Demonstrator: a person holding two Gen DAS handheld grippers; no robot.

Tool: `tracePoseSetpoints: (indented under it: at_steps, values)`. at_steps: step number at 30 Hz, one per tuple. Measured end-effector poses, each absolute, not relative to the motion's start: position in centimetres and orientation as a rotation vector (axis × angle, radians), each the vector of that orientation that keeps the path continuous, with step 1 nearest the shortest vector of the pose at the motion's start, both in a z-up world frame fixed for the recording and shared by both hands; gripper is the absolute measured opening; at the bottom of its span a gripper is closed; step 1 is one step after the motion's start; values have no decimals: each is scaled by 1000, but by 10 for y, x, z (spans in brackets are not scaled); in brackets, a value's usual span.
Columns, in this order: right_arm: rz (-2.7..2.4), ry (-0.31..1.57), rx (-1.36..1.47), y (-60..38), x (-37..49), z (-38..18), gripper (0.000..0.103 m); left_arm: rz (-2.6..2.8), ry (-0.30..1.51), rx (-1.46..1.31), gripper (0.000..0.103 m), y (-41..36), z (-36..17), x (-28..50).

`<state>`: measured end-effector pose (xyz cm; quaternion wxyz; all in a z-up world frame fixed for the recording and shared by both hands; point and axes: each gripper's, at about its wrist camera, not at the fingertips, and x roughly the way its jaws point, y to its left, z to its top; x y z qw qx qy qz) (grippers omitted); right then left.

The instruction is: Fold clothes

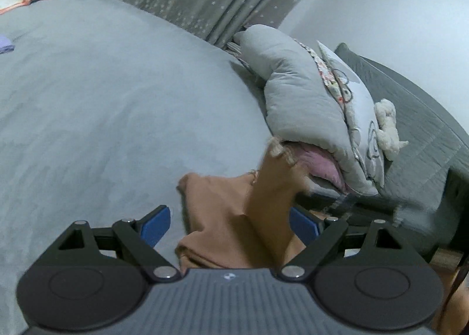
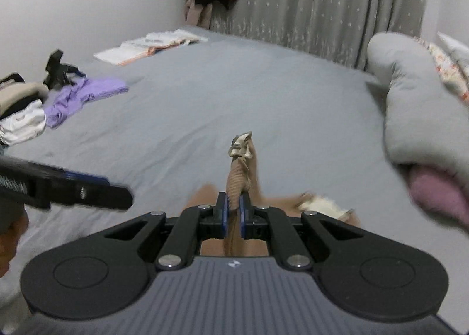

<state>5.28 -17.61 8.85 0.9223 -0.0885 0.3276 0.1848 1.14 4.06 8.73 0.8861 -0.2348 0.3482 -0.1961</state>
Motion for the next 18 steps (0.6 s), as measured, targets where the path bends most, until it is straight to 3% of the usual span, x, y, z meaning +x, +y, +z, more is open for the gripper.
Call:
tracePoseSetpoints:
  at_steps: [7, 10, 13, 16, 18]
  values:
    - [411, 753, -174, -151, 38, 47, 12, -383, 764, -510, 89, 40, 68, 22]
    - [379, 743, -115, -171, 37, 52, 25, -379, 775, -511, 89, 37, 65, 27]
    - [442, 738, 30, -202, 28, 61, 32, -375, 788, -519, 89, 37, 57, 28]
    - [539, 776, 199, -242, 10, 64, 50, -378, 795, -518, 89, 35, 53, 28]
    - [592, 786, 234, -270, -5, 67, 53, -380, 800, -515, 89, 33, 51, 28]
